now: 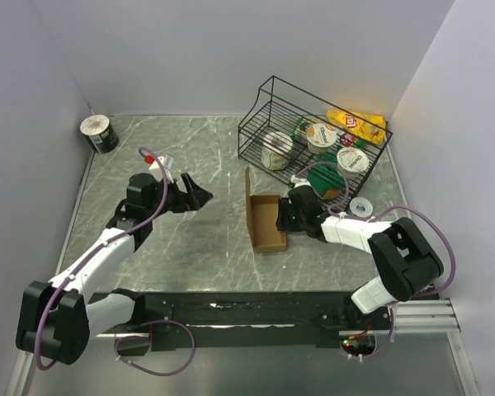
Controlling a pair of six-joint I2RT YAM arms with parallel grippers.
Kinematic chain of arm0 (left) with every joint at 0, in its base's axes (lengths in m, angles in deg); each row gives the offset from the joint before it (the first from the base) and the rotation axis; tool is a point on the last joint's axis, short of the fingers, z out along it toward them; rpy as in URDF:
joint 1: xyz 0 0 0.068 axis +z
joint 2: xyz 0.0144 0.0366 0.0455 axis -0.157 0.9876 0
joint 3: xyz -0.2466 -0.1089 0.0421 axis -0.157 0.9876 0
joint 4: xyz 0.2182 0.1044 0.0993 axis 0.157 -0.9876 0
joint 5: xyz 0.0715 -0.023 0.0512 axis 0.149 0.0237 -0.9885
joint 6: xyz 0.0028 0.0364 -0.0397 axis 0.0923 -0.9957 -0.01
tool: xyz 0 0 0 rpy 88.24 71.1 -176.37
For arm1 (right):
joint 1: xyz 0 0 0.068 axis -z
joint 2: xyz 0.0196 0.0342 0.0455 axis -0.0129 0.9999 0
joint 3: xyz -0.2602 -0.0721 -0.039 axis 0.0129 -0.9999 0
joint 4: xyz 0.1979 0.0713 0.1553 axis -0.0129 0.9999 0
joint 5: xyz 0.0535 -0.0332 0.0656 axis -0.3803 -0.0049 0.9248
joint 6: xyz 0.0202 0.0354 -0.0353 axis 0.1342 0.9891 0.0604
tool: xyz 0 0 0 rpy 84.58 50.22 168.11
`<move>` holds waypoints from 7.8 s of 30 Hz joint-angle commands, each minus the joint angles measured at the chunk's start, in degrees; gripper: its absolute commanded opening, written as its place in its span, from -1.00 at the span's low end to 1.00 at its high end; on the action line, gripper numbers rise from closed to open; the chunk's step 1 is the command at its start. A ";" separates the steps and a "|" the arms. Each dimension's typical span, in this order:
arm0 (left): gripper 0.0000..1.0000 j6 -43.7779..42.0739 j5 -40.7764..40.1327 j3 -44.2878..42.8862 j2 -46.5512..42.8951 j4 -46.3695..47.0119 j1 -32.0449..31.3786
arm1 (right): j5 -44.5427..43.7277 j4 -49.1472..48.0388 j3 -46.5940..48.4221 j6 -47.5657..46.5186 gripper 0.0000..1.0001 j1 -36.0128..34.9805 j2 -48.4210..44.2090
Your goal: Fold the paper box
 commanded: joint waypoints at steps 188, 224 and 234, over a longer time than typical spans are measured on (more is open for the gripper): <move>-0.66 -10.41 -24.20 1.74 22.30 34.85 -14.88 | 3.64 -13.55 8.65 -17.23 -0.71 -4.52 -1.89; 0.94 -10.32 -5.31 5.34 9.03 22.11 -5.75 | 5.38 -25.86 1.44 -23.72 -0.70 -6.72 -7.07; 0.99 -9.00 -7.87 5.87 10.17 18.85 -3.37 | 5.91 -25.33 1.09 -23.64 -0.70 -6.01 -7.51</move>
